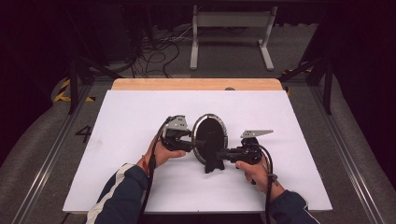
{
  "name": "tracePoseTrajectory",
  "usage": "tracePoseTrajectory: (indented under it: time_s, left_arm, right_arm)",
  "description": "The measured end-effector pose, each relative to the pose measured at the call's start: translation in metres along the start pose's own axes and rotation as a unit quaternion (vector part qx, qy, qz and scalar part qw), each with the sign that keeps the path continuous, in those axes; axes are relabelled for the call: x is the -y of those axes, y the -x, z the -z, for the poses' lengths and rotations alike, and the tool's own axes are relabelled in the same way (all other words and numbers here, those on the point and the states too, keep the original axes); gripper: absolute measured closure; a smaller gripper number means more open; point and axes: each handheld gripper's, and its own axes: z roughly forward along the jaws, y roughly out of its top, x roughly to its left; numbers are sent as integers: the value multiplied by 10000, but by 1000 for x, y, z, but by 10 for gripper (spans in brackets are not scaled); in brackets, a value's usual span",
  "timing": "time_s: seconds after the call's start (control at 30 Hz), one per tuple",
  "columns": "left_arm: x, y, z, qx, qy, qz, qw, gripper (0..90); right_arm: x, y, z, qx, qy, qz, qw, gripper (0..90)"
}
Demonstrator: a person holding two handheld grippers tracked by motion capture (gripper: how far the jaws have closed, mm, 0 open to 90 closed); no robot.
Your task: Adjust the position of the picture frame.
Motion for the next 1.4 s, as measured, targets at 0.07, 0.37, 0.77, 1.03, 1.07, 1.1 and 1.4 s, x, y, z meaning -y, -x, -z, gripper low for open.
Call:
tracePoseTrajectory:
  time_s: [0.07, 0.37, 0.77, 1.03, 1.07, 1.1, 1.4]
  left_arm:
    - [-2, 2, 1, -84, 22, -128, 9999, 575]
    - [-5, 7, 5, -351, 270, -529, 9976, 610]
    - [-2, 13, 12, -242, 108, -747, 9969, 626]
    - [1, 25, 16, -376, 58, -890, 9953, 641]
    - [1, 27, 16, -401, 47, -892, 9952, 645]
    - [1, 29, 16, -411, 19, -921, 9949, 645]
    - [8, 36, 15, -510, -191, -960, 9939, 638]
  right_arm:
    - [0, 1, 1, -57, 11, -24, 10000, 723]
    - [-5, 0, 7, -205, 90, 95, 9997, 720]
    - [-9, -11, 5, -391, 185, 458, 9980, 721]
    - [-11, -15, 2, -488, 211, 431, 9977, 729]
    - [-11, -16, 2, -508, 189, 439, 9976, 732]
    - [-11, -16, 2, -508, 189, 439, 9976, 732]
    - [-12, -26, 2, -480, 159, 636, 9967, 756]
